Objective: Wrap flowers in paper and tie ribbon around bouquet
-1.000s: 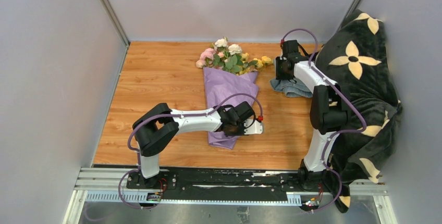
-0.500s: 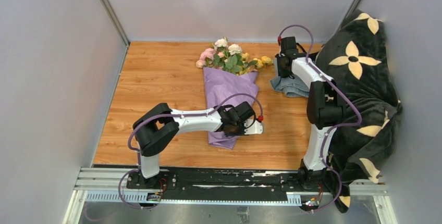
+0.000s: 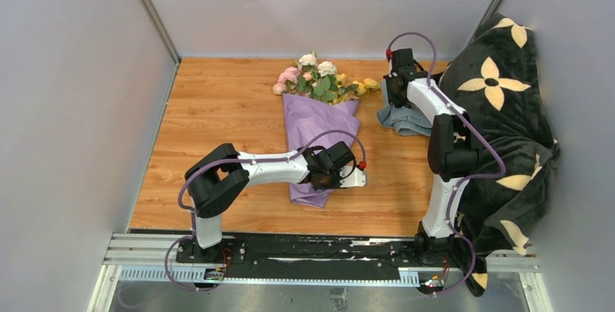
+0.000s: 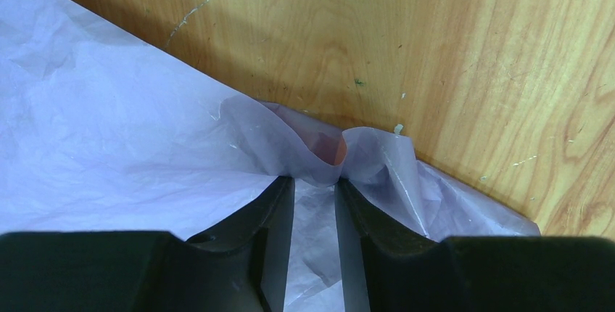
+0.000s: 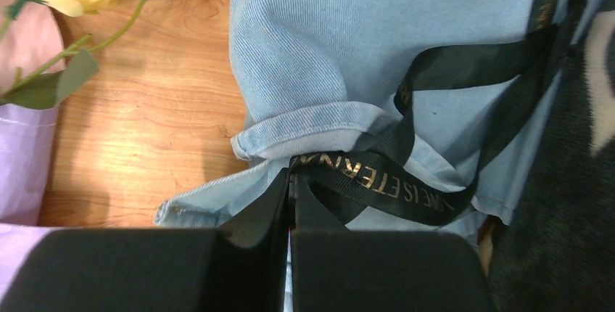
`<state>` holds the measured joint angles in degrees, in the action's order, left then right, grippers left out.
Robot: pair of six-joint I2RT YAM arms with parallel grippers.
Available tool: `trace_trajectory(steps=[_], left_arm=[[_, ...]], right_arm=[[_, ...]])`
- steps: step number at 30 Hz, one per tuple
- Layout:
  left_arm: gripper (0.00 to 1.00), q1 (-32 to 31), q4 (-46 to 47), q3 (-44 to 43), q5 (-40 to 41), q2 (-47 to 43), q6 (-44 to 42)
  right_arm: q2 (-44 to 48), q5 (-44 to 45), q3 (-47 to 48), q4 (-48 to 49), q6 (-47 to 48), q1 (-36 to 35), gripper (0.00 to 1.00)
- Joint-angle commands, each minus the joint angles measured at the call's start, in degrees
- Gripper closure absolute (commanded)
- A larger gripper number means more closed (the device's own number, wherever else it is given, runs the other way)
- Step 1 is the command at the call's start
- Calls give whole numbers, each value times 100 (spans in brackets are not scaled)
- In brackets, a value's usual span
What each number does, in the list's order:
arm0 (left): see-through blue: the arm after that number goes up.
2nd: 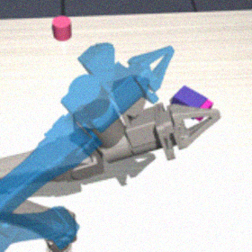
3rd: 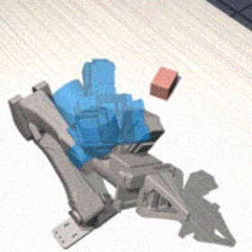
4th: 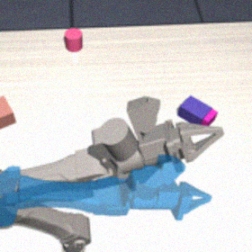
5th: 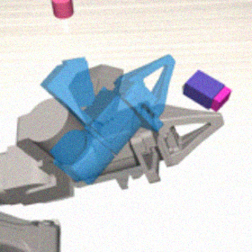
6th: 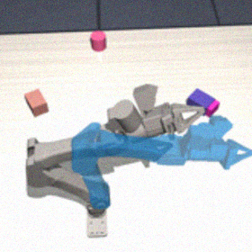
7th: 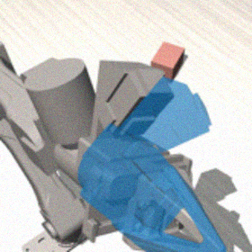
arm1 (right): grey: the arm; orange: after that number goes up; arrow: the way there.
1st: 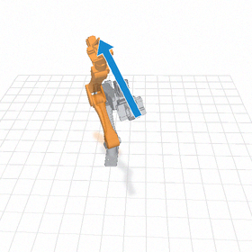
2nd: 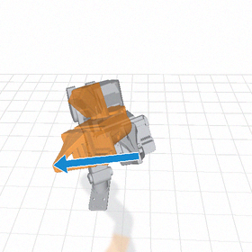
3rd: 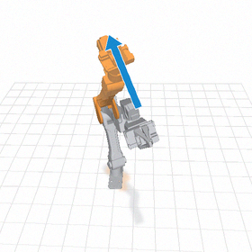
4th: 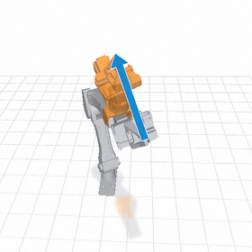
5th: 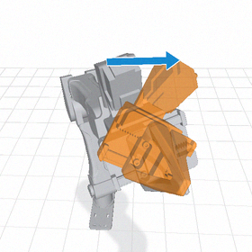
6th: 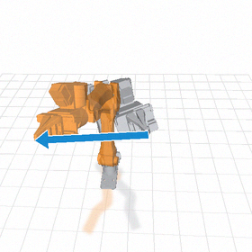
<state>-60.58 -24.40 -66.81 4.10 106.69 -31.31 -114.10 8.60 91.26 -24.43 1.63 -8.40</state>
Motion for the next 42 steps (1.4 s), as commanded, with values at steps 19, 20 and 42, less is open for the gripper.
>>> trace_trajectory(steps=[19, 20, 42], left_arm=[[64, -33, -233, 227, -45, 716, 58], [64, -34, -244, 221, -41, 721, 55], [64, -42, -349, 176, -76, 759, 72]], right_arm=[[6043, -4612, 201, 1869, -1628, -163, 100], [6200, -4492, 109, 1809, -1658, -164, 100], [4429, -1600, -4348, -1144, -2105, -667, 75]])
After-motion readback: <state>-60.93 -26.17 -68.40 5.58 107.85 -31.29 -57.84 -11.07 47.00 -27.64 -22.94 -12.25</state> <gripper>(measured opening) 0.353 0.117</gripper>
